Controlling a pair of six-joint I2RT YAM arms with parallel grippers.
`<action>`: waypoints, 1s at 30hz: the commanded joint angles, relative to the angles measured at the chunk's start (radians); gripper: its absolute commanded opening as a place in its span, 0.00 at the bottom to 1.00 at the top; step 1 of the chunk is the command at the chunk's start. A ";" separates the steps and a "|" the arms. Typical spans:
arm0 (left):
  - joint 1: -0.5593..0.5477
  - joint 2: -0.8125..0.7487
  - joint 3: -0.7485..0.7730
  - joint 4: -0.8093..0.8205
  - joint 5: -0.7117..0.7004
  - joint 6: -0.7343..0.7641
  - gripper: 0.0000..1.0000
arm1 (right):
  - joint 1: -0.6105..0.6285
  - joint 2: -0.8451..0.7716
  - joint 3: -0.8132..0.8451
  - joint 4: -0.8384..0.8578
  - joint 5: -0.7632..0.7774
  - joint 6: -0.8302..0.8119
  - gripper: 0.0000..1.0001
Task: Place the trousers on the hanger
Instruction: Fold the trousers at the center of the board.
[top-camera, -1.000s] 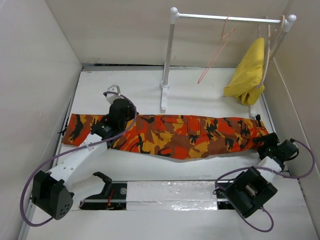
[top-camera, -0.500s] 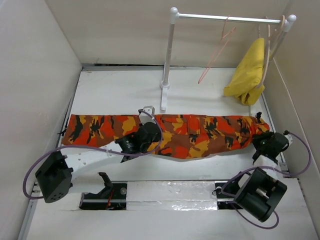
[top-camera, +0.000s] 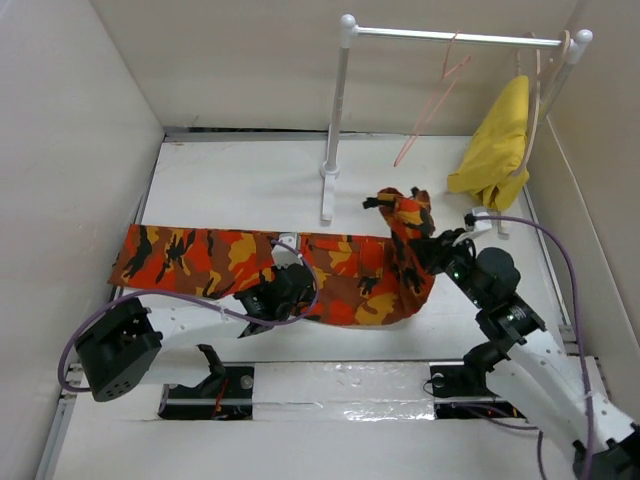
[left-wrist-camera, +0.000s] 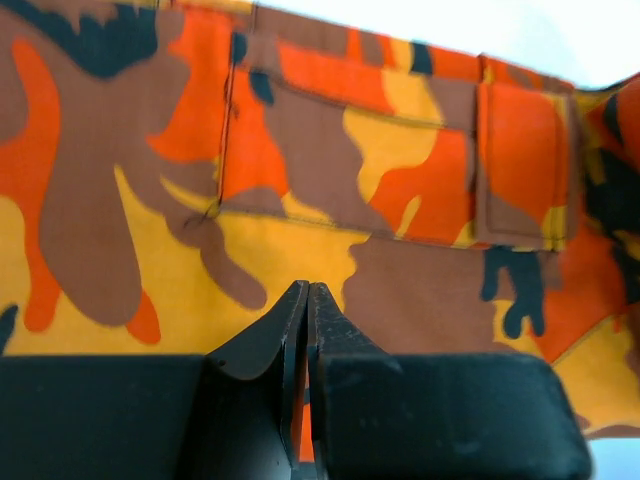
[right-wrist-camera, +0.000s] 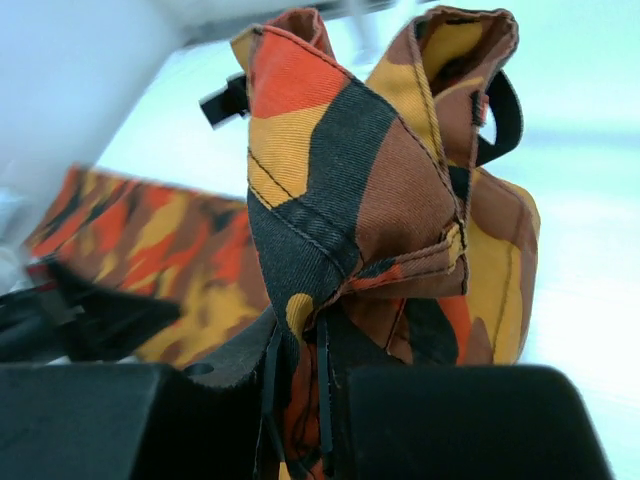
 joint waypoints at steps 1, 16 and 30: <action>-0.021 -0.007 -0.063 0.072 -0.009 -0.067 0.00 | 0.231 0.040 0.147 -0.058 0.226 -0.026 0.00; -0.161 0.278 -0.047 0.207 0.022 -0.179 0.00 | 0.366 0.165 0.572 0.027 0.259 -0.015 0.00; -0.350 0.743 0.601 0.174 0.122 -0.026 0.00 | 0.350 0.183 0.840 -0.158 0.177 -0.095 0.00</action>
